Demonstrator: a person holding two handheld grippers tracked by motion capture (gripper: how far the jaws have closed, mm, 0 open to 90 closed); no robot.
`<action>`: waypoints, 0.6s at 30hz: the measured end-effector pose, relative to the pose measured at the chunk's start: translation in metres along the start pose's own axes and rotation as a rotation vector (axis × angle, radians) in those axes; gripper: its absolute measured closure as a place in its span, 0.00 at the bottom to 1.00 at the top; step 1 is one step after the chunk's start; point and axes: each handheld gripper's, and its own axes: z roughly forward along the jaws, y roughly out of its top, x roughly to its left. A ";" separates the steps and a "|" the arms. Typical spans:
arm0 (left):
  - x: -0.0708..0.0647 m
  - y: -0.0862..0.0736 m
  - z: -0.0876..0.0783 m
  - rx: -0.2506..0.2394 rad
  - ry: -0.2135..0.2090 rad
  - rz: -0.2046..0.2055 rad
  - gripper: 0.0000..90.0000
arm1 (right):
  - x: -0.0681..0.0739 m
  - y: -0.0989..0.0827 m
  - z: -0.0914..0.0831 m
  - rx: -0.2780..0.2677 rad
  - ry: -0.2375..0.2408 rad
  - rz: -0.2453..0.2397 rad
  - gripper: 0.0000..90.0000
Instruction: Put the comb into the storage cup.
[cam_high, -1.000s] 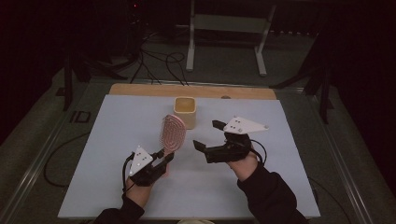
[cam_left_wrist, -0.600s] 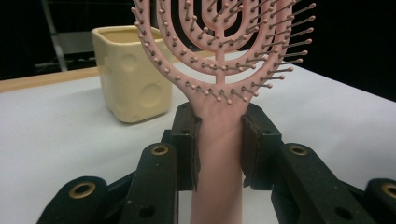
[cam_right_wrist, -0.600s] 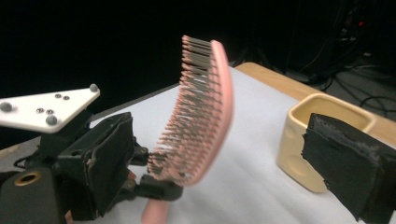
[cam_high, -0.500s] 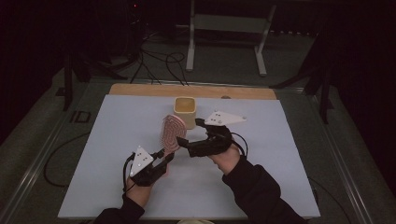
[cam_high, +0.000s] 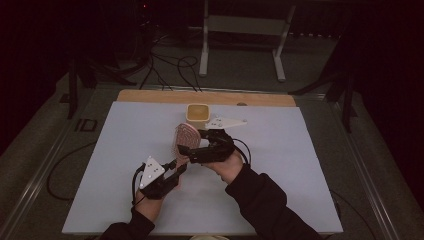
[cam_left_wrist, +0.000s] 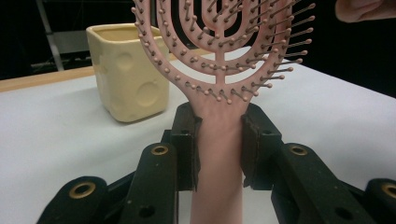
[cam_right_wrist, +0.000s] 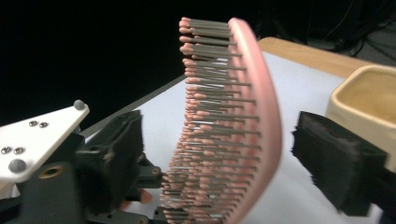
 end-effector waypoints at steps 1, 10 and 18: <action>0.000 0.000 0.000 -0.001 -0.001 -0.003 0.79 | 0.001 0.000 0.004 0.009 0.007 0.015 0.23; 0.000 0.000 0.001 0.002 -0.008 -0.007 0.79 | 0.000 -0.002 0.011 0.015 0.022 0.056 0.46; -0.001 0.000 0.001 0.007 -0.003 -0.001 0.79 | -0.003 -0.004 0.013 0.036 0.037 0.065 0.66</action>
